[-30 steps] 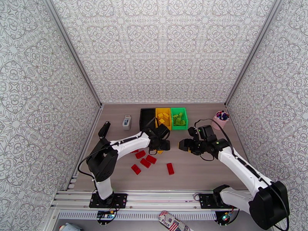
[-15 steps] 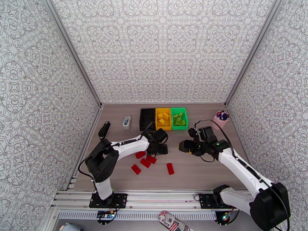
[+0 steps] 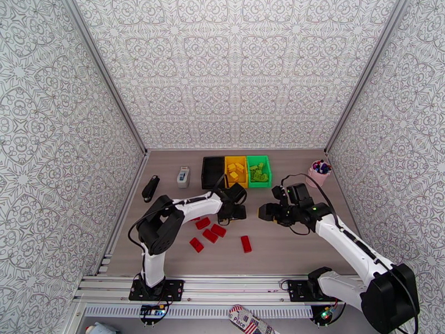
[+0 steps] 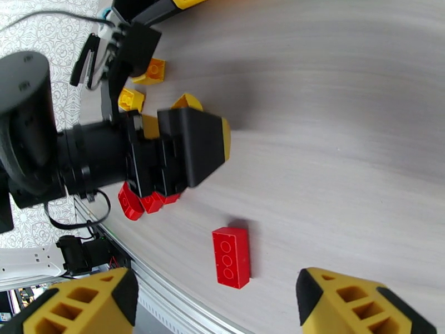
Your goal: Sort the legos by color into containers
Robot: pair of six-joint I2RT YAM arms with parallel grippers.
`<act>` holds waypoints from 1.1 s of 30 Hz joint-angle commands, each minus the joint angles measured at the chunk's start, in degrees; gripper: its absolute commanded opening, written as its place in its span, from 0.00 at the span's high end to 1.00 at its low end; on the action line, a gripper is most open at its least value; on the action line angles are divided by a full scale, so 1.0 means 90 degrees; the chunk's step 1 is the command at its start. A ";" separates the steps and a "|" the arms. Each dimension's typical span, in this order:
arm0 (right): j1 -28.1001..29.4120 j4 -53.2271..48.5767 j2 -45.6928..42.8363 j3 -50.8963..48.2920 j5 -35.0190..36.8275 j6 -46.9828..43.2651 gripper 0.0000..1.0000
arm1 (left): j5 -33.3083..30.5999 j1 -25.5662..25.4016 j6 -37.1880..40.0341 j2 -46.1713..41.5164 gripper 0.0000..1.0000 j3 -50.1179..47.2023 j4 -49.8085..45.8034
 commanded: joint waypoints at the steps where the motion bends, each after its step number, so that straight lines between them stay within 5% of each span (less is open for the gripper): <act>1: 0.0045 0.0053 -0.0033 -0.0125 0.0115 -0.0058 0.21 | -0.0223 0.0025 0.0324 0.0206 0.21 0.0341 -0.0434; 8: 0.0046 0.0101 -0.0058 -0.0184 0.0160 -0.0015 0.23 | -0.0679 -0.0062 0.0650 0.0409 0.31 0.0597 -0.1014; 17: 0.0042 0.0220 0.0103 -0.0176 0.0189 0.0102 0.28 | -0.0785 -0.0093 0.1043 0.0525 0.59 0.0826 -0.1180; 28: -0.0027 -0.0403 0.1124 0.1200 0.1207 0.0599 0.28 | 0.0474 0.0711 0.1415 -0.0067 0.67 0.1156 -0.0275; 33: -0.0135 0.0202 0.1108 0.1269 0.1478 0.1019 0.25 | 0.0921 0.1247 0.1671 0.0116 0.67 0.1986 -0.0194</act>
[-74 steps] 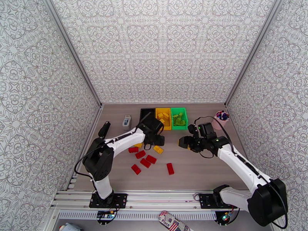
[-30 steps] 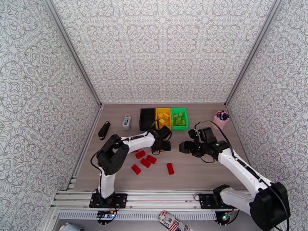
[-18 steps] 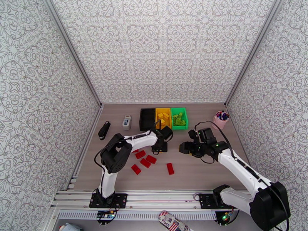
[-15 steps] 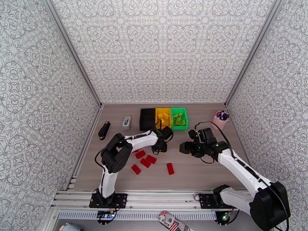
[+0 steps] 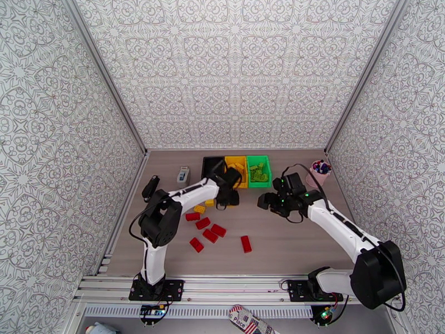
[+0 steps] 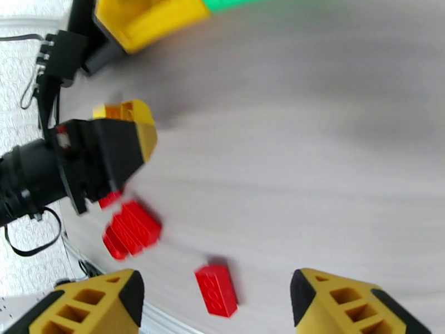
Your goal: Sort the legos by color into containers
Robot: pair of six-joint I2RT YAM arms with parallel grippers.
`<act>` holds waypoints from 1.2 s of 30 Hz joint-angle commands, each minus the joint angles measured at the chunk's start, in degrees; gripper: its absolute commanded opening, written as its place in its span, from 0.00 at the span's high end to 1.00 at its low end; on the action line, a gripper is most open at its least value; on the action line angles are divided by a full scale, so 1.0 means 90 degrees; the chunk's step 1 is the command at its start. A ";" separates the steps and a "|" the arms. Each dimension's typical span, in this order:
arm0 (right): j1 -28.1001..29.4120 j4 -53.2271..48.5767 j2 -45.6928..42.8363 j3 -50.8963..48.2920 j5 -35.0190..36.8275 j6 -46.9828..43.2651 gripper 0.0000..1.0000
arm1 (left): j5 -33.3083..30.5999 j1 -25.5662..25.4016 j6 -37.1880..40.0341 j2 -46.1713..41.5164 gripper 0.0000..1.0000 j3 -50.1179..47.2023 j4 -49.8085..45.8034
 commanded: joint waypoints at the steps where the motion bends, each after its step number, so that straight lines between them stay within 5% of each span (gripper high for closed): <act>1: -0.0110 0.0371 -0.0032 0.0136 0.0301 0.0377 0.25 | 0.0559 0.0331 0.0337 -0.0070 0.67 0.0709 0.0287; 7: -0.0148 0.0585 0.0268 0.0364 -0.0544 0.0078 0.25 | 0.0900 0.0758 0.0492 0.0793 0.59 0.2350 0.0006; 12: -0.0148 0.0807 0.0331 0.0259 -0.1165 -0.0011 0.27 | 0.1102 0.0849 0.0643 0.1628 0.28 0.3791 -0.0399; 15: -0.0148 0.0918 0.0170 0.0111 -0.1306 -0.0073 0.26 | 0.1082 0.0828 0.0668 0.1651 0.22 0.3973 -0.0514; 27: -0.0015 0.0515 -0.0139 0.0069 -0.1151 -0.0459 0.30 | -0.0324 0.0513 0.0810 -0.0421 0.18 0.1534 -0.0135; 36: 0.0723 0.0176 0.0020 0.0547 -0.0676 -0.0538 0.33 | -0.1208 0.0651 0.0729 -0.1789 0.13 -0.0647 -0.0333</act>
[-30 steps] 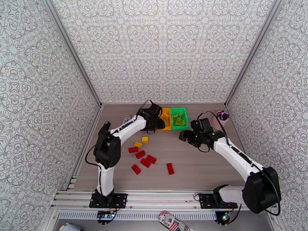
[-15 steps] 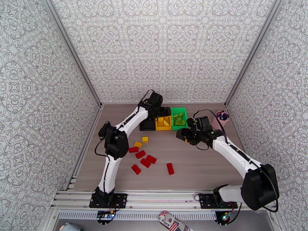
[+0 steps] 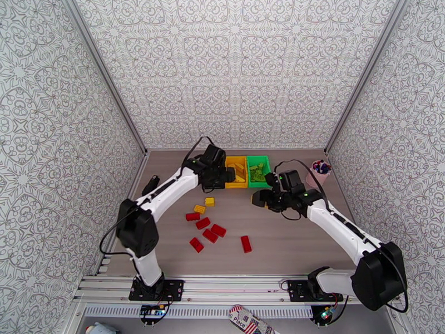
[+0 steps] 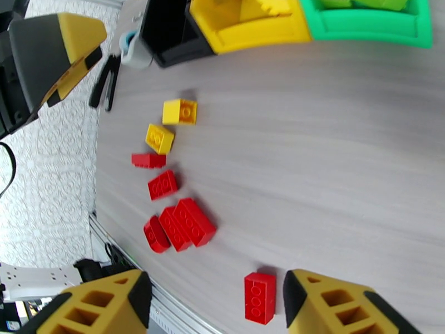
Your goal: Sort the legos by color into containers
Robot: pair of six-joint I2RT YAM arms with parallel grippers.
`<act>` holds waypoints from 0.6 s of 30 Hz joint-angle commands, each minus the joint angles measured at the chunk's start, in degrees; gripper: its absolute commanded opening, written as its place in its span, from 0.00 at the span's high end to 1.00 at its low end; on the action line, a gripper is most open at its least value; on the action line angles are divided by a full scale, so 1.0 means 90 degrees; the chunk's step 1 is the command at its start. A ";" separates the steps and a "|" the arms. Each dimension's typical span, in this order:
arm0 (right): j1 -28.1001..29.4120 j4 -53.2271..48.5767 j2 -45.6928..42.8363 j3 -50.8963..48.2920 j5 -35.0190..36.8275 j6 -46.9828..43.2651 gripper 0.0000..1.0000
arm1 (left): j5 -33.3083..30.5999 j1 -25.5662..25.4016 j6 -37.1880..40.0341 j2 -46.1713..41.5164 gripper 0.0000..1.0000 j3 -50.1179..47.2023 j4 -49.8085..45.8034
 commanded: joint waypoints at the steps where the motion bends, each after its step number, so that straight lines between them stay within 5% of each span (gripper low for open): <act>1: 0.0334 -0.0249 0.0100 0.0404 0.0349 -0.0125 0.33 | -0.0538 0.0129 -0.0025 -0.0341 0.12 -0.0715 -0.0166; 8: 0.1097 -0.0452 0.0453 0.0773 0.0844 -0.0197 0.32 | -0.0455 0.0409 -0.0017 -0.0374 0.11 -0.1640 0.0053; 18: 0.1505 -0.0555 0.0634 0.0849 0.1122 -0.0194 0.29 | -0.0237 0.0444 0.0277 0.0573 0.12 -0.1213 0.0056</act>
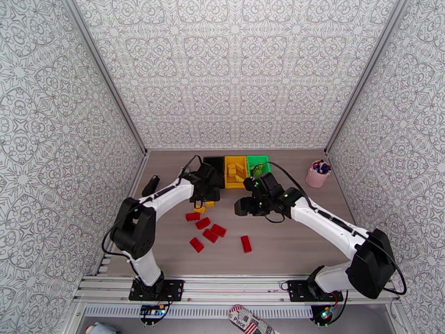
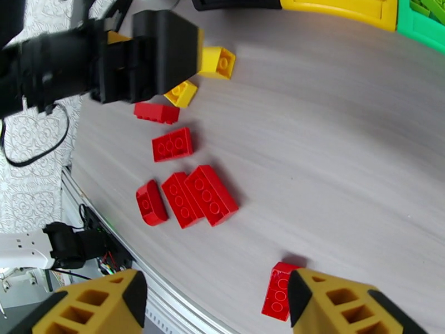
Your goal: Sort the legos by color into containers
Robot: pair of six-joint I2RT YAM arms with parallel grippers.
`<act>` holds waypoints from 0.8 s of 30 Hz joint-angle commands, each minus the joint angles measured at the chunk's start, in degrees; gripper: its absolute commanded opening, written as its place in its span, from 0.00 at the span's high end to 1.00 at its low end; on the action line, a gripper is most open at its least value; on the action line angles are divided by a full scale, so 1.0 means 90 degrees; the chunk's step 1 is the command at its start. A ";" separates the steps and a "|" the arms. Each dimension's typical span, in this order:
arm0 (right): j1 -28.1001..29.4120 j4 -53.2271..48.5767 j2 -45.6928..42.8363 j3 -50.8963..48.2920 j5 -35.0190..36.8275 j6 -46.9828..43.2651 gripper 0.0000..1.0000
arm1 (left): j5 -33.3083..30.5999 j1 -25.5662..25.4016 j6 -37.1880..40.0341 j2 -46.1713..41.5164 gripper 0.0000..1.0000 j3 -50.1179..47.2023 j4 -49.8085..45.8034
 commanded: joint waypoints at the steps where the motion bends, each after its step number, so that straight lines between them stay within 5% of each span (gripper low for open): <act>1: 0.0043 -0.0129 -0.0001 0.0136 0.0228 -0.0031 0.29 | 0.0088 0.0011 0.0225 0.0367 0.13 0.0393 -0.0015; 24: 0.0033 -0.0230 -0.0168 -0.0031 0.0395 -0.0080 0.31 | -0.0225 -0.0051 0.0208 0.1228 0.32 0.0684 -0.0203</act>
